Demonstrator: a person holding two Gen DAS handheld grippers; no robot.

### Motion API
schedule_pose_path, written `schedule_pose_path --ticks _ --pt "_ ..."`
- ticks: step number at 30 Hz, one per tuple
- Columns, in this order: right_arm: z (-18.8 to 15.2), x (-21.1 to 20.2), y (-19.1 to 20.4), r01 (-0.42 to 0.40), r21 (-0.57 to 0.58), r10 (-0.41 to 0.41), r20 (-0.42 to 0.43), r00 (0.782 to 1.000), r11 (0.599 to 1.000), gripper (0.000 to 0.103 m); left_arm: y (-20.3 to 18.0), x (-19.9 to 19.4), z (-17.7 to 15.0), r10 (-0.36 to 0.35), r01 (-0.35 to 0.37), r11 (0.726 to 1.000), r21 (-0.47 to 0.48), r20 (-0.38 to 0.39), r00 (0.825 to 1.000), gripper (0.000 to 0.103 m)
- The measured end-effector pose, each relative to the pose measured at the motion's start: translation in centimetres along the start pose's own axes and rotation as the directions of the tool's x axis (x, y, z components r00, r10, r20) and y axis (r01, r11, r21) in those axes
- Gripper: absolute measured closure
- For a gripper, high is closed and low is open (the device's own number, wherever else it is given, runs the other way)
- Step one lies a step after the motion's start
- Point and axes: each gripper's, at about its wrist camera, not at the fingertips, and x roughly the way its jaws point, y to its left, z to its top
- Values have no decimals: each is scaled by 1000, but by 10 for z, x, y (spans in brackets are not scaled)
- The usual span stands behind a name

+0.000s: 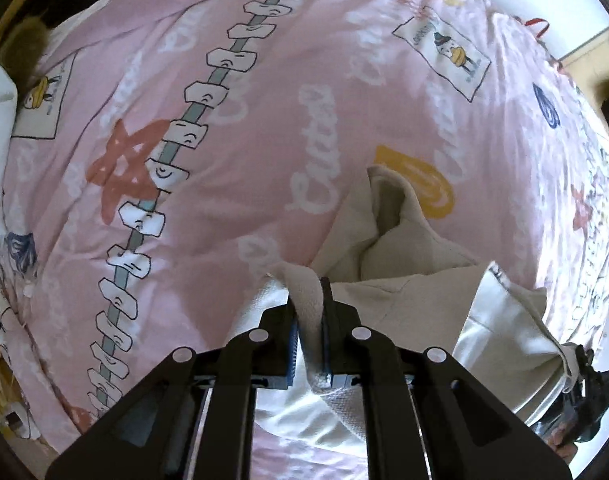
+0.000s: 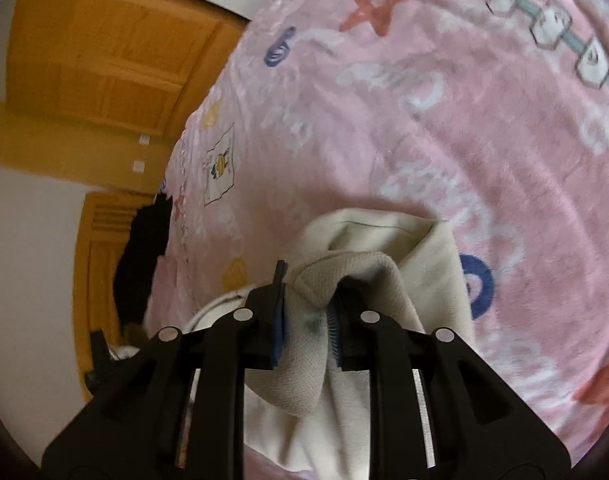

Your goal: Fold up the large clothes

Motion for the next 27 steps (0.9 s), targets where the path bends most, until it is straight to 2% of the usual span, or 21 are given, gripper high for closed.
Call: schedule_pose_path --ticks 3,6,8,11,12,13,14,16,18,21,24,27 --pt "8 5 -11 24 26 -23 -29 999 999 84 12 -1 12 -57 55 996 -71 -28 998 85" --pt "15 10 -42 -9 163 21 -74 997 987 84 30 2 18 -28 23 994 -106 -46 999 76" --pt "15 13 -62 -29 262 56 -96 994 965 82 42 -1 22 41 -44 994 -103 -27 999 64" --pt "16 7 -76 -72 306 100 -78 992 949 78 64 -8 27 113 -112 986 -121 8 994 61" --pt "18 5 -77 -83 308 112 -78 991 948 70 68 -9 27 119 -117 986 -117 7 993 61" --pt "19 1 -78 -104 318 134 -75 988 942 55 70 -9 26 113 -112 988 -103 2 994 61" --pt "22 -7 -77 -136 326 158 -44 986 936 50 68 -8 24 108 -107 991 -85 -2 994 61" --pt "26 -22 -71 -166 300 173 2 985 939 47 61 -7 18 84 -84 995 -52 -2 996 61" --pt "28 -47 -55 -146 207 132 79 988 968 43 48 -4 6 56 -56 998 -24 -5 998 60" --pt "19 -78 -37 -167 116 145 179 973 979 37 21 1 -19 -31 32 999 20 -32 999 59" --pt "-14 -95 -25 -213 67 200 166 966 975 36 -22 7 -60 -90 97 984 153 -52 995 57" --pt "-64 -92 -15 -156 -35 158 77 984 987 36 -53 16 -90 -113 124 963 240 -60 992 57"
